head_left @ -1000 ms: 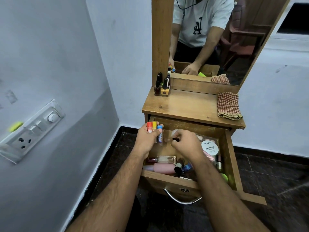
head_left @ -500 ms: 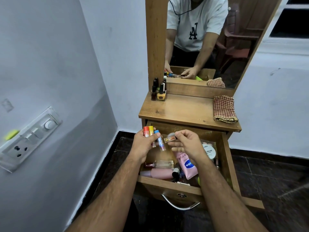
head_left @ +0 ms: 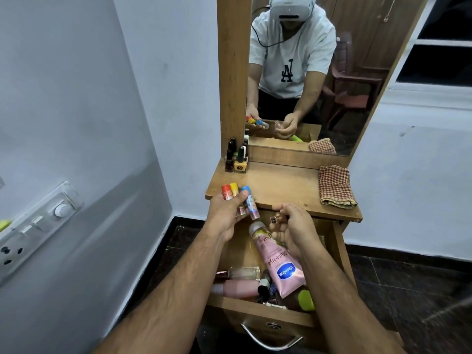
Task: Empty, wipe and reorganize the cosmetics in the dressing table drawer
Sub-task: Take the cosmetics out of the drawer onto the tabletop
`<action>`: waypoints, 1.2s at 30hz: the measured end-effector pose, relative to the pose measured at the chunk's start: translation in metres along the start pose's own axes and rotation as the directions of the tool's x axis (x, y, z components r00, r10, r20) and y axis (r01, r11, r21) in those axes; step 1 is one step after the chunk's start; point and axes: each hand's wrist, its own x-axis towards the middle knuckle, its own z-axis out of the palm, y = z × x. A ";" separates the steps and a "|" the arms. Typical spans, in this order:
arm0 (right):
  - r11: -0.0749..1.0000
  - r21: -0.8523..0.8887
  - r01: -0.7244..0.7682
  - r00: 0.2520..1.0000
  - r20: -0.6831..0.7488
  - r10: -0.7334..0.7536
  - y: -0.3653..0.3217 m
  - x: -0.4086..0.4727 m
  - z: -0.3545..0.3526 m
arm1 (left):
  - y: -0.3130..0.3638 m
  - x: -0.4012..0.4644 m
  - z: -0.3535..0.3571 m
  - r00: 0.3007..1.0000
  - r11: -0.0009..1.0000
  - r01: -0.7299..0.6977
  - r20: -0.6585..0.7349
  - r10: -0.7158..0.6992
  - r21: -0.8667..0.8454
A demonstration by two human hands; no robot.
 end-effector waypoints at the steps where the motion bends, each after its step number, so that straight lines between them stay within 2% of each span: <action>1: 1.000 -0.028 -0.009 1.000 0.017 0.009 -0.003 0.001 0.003 | 0.002 0.002 0.004 1.000 1.000 -0.004 0.002 0.004 0.008; 3: 0.991 -0.132 0.026 0.994 0.107 -0.012 -0.005 0.003 0.007 | 0.005 0.006 0.009 1.000 0.999 -0.019 -0.004 0.019 0.038; 6: 0.947 -0.278 0.160 0.970 0.225 -0.097 -0.010 0.003 0.010 | 0.006 0.012 0.013 0.999 0.996 -0.035 -0.010 0.036 0.085; 9: 0.902 -0.347 0.259 0.956 0.225 -0.188 -0.020 0.011 0.014 | 0.010 0.017 0.020 1.000 0.995 -0.016 0.006 0.016 0.096; 13: 0.834 -0.478 0.277 0.961 0.160 -0.228 -0.035 0.028 0.018 | 0.017 0.031 0.034 1.000 0.983 -0.016 -0.021 0.021 0.183; 18: 0.817 -0.545 0.191 0.980 0.054 -0.193 -0.052 0.059 0.016 | 0.022 0.056 0.053 0.997 0.978 0.072 -0.014 -0.070 0.194; 25: 0.707 -0.708 0.004 0.993 -0.077 -0.084 -0.066 0.099 0.009 | 0.025 0.081 0.073 0.997 0.891 0.073 -0.024 -0.069 0.449; 29: 0.681 -0.729 -0.065 0.993 -0.114 -0.027 -0.069 0.114 0.009 | 0.026 0.085 0.077 1.000 0.834 0.007 -0.014 0.002 0.552; 36: 0.643 -0.766 -0.017 0.986 -0.121 -0.119 -0.069 0.122 0.015 | 0.024 0.088 0.084 0.979 0.649 -0.164 0.041 0.200 0.743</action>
